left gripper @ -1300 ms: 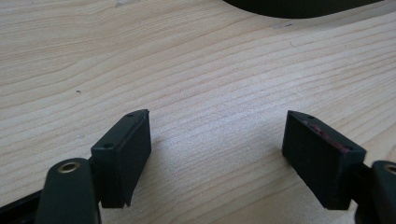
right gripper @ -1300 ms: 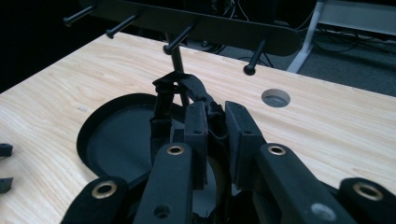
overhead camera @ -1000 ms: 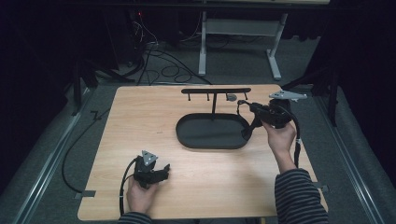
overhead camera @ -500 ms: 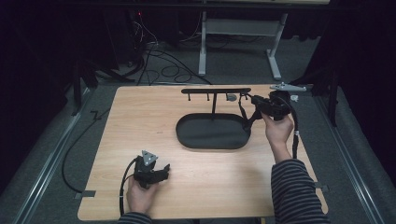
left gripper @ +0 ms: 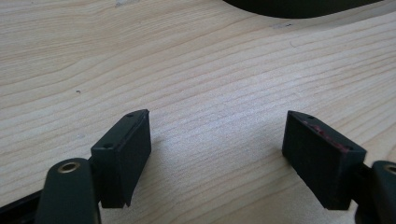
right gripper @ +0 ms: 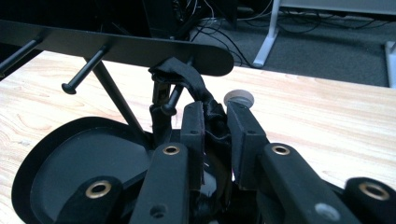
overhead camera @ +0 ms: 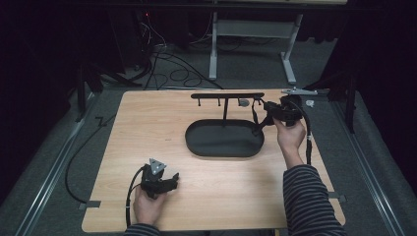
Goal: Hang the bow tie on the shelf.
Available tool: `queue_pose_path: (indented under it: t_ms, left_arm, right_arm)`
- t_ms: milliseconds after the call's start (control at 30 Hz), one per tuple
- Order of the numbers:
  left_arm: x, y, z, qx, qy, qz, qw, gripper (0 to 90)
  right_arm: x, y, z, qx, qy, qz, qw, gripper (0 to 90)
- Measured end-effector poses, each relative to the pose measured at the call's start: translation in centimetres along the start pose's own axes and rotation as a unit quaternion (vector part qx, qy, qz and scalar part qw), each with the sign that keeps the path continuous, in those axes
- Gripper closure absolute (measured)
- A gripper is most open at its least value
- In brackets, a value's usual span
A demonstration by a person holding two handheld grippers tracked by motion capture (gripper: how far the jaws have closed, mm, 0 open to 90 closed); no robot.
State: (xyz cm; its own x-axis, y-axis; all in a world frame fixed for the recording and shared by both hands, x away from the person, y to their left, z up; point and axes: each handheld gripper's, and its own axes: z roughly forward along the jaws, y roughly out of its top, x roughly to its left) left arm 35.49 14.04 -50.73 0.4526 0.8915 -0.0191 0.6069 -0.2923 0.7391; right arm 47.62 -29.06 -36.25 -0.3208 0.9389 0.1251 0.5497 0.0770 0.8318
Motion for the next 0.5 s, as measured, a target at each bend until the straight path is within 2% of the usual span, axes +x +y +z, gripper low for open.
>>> queue_pose_path:
  t_ms: [233, 500]
  left_arm:
    - [0.0, 0.0, 0.0, 0.0, 0.0, 0.0, 1.0, 24.2]
    - [0.0, 0.0, 0.0, 0.0, 0.0, 0.0, 1.0, 24.2]
  right_arm:
    - [-0.26, -0.14, 0.09, 0.007, 0.004, 0.008, 0.9999, 73.0]
    - [-0.22, -0.39, -0.74, 0.001, 0.006, 0.0, 1.0, 68.9]
